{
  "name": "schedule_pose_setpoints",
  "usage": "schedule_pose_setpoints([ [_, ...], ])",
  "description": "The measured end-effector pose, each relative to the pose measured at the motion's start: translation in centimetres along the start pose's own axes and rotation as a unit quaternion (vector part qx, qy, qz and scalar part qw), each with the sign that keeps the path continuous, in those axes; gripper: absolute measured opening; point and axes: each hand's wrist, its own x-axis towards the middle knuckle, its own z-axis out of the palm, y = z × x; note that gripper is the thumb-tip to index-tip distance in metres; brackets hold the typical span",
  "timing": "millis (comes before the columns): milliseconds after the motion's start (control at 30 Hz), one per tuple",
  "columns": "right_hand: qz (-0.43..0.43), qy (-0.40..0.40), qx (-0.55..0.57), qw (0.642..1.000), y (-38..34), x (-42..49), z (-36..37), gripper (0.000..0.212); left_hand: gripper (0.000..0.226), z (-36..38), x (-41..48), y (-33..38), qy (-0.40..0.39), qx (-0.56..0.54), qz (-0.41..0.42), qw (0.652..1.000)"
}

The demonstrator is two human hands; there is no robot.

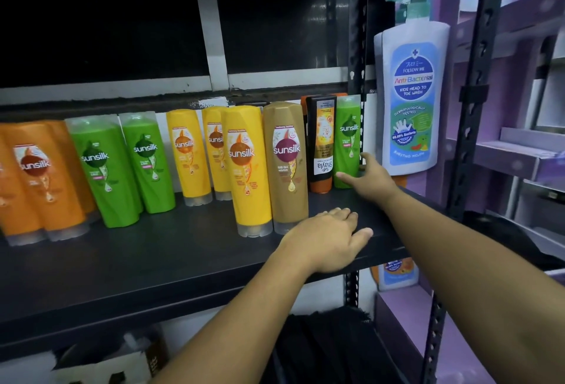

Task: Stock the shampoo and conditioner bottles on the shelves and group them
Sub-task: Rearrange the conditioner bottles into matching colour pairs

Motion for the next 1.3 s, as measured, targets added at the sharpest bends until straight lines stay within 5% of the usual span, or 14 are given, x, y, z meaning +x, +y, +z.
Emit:
schedule_pose_setpoints([
  [167, -0.003, 0.059, -0.033, 0.998, -0.1, -1.1, -0.3, 0.06, 0.066, 0.1, -0.2, 0.1, 0.008, -0.006, 0.003, 1.0],
  [400, 0.027, 0.049, -0.015, 0.998, -1.8, -5.2, -2.3, 0.046, 0.055, 0.8, -1.1, -0.3, 0.107, 0.007, -0.004, 0.994],
  [533, 0.016, 0.029, -0.024, 0.999, -2.0, -9.8, -4.7, 0.046, 0.045, 0.6, -1.9, -0.9, 0.156, 0.008, 0.023, 0.987],
  [767, -0.029, -0.056, 0.049, 0.997, -4.2, -16.2, -6.2, 0.034, 0.036, -1.8, -8.6, -4.9, 0.12, -0.099, 0.072, 0.985],
  [1067, -0.136, -0.173, 0.1, 0.97, -12.3, -21.9, 1.1, 0.054, 0.034, -3.7, -19.6, -15.9, 0.135, -0.06, -0.067, 0.987],
  [1300, -0.16, -0.227, 0.108, 0.955, -19.4, -22.4, 11.2, 0.048, 0.048, -5.0, -24.9, -24.6, 0.094, -0.069, -0.23, 0.966],
])
